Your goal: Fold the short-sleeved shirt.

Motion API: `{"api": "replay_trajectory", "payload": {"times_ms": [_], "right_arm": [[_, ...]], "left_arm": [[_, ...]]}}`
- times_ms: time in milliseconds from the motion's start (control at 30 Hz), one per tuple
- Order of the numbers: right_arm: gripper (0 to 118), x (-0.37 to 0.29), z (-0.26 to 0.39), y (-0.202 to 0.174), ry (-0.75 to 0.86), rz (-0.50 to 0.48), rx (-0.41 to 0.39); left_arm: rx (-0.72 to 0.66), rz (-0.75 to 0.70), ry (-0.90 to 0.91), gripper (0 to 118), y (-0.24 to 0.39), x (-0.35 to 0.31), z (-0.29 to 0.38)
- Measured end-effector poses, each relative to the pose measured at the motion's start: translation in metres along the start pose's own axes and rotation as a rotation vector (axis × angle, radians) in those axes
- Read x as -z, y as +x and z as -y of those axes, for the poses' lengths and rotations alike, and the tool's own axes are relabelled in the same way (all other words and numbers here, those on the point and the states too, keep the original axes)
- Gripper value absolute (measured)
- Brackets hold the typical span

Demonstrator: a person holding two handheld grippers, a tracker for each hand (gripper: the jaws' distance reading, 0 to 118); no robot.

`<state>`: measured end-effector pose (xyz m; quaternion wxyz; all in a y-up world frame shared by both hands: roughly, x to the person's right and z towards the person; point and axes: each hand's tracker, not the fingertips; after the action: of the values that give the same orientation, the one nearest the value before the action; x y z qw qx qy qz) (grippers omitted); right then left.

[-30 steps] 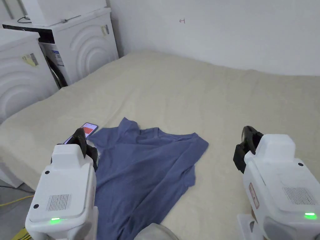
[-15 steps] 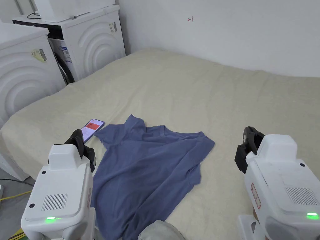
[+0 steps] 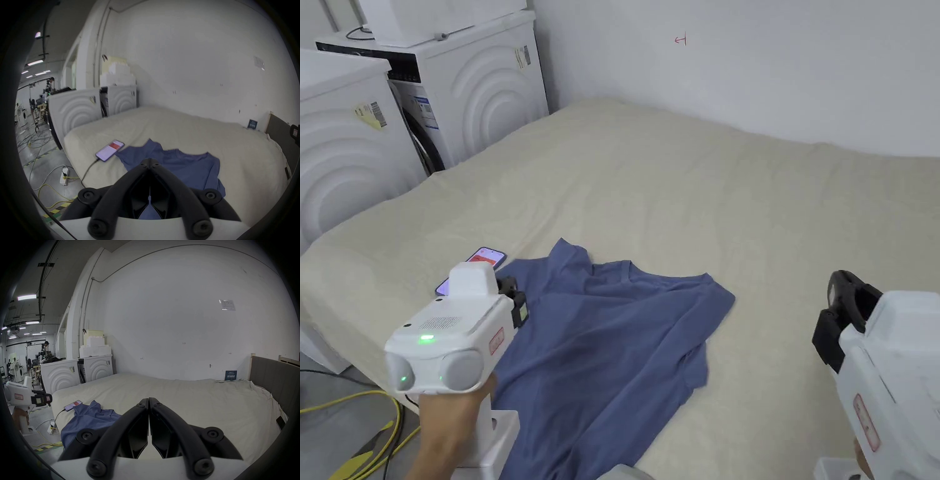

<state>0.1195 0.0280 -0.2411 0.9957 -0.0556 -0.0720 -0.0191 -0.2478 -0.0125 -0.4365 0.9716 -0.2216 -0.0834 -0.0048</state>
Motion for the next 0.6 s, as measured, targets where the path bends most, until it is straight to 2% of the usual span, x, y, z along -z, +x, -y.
{"api": "replay_trajectory", "payload": {"times_ms": [133, 200, 333, 400, 467, 533, 600], "right_arm": [[0, 0.011, 0.004, 0.005, -0.017, 0.015, -0.005], [0, 0.017, 0.006, 0.009, -0.028, 0.024, -0.007], [0, 0.025, 0.011, 0.015, -0.051, 0.051, -0.009], [0, 0.028, 0.014, 0.019, -0.064, 0.067, -0.008], [0, 0.03, 0.017, 0.023, -0.076, 0.081, -0.008], [0, 0.031, 0.021, 0.026, -0.088, 0.095, -0.008], [0, 0.031, 0.025, 0.029, -0.1, 0.107, -0.008]], "left_arm": [[0.066, 0.032, -0.139, 0, 0.01, 0.055, -0.001], [0.07, 0.069, -0.243, 0, 0.017, 0.083, 0.003], [0.071, 0.095, -0.324, 5, 0.032, 0.125, 0.014], [0.043, 0.114, -0.408, 21, 0.037, 0.148, 0.021], [-0.004, 0.129, -0.494, 66, 0.042, 0.165, 0.029], [0.001, 0.103, -0.522, 105, 0.047, 0.178, 0.036], [0.01, 0.073, -0.529, 109, 0.052, 0.185, 0.042]]}}
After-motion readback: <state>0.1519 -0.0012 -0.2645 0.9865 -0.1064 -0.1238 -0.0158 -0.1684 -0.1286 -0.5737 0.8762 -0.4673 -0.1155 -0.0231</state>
